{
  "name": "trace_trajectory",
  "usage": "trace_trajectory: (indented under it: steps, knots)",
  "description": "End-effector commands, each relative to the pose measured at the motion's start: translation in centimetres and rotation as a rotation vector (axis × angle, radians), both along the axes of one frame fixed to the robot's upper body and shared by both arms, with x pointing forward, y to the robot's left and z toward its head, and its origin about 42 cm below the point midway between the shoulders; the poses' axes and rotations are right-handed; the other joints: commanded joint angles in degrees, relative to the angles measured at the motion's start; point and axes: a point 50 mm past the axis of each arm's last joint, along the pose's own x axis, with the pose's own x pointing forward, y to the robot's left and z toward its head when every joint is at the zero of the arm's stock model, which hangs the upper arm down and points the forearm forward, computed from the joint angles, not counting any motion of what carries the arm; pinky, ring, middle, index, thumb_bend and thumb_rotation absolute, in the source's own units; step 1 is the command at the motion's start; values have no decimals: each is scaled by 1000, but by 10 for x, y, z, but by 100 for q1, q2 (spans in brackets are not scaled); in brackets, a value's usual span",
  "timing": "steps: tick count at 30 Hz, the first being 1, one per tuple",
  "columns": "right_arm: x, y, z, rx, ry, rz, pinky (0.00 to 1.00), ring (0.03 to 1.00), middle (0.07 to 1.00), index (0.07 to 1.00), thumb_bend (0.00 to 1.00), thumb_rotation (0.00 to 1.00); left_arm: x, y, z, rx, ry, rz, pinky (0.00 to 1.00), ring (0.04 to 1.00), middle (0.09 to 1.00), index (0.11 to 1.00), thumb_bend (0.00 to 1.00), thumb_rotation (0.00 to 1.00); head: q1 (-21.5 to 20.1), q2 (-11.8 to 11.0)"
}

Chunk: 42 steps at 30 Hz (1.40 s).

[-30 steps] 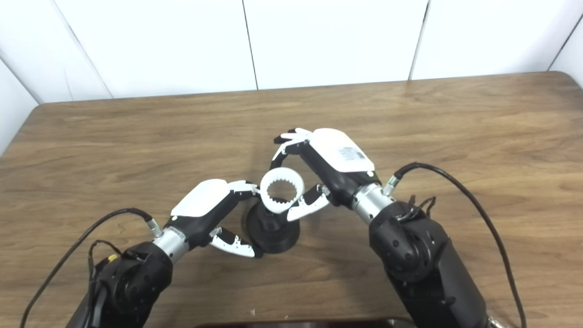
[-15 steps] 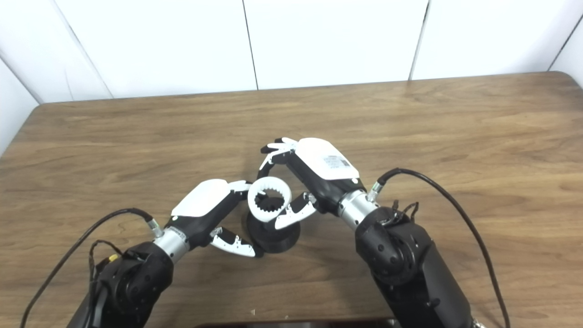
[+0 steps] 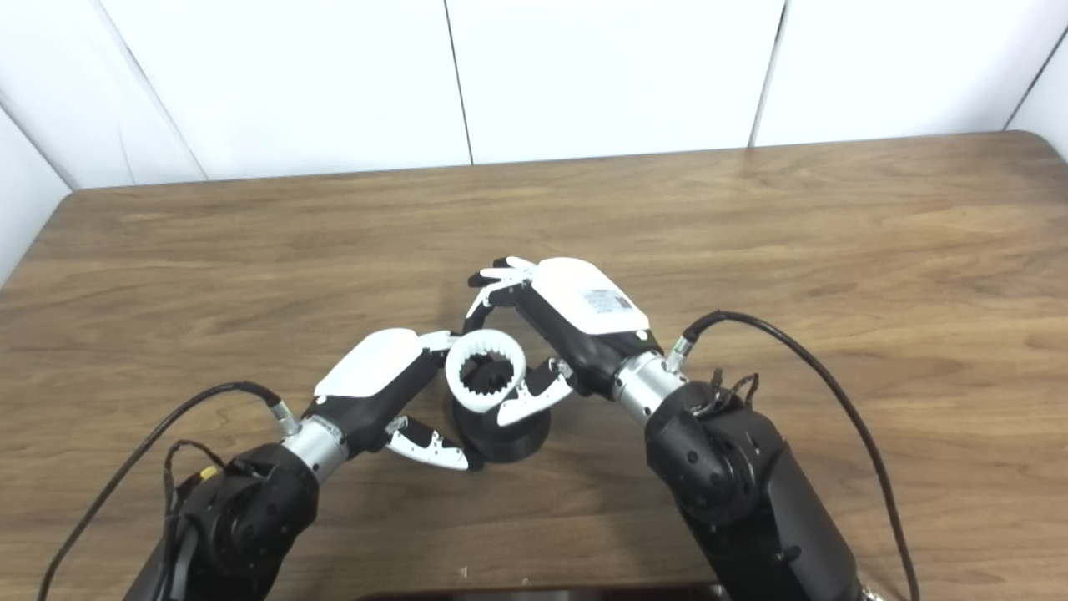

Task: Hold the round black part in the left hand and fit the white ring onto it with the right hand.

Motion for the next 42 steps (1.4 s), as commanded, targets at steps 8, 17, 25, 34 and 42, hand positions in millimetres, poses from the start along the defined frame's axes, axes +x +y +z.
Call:
trace_trajectory:
  steps: [8, 17, 25, 34, 42]
  knots:
    - [1, -3, 9, -6, -41, 13, 812, 938, 862, 493, 518, 160, -1, -4, 6, 0, -5, -29, 856, 925, 875, 748, 787, 232, -8, 8]
    - [1, -8, 12, -25, -57, 7, 803, 933, 861, 493, 519, 158, -1, -3, 6, -7, -3, -28, 860, 924, 870, 736, 788, 240, -19, 2]
    - [0, -12, 12, -38, -49, 5, 812, 932, 864, 493, 519, 159, 0, -4, 7, -8, -2, -26, 866, 927, 874, 737, 791, 240, -9, 15]
    - [-2, -13, -1, -45, -8, 4, 808, 931, 864, 493, 518, 160, -1, -3, 10, -11, -9, -28, 860, 925, 875, 734, 788, 238, 3, 45]
    - [-4, -14, -9, -47, 10, 6, 807, 931, 864, 493, 518, 161, -2, -5, 10, -10, -6, -26, 865, 925, 871, 736, 790, 237, -3, 49]
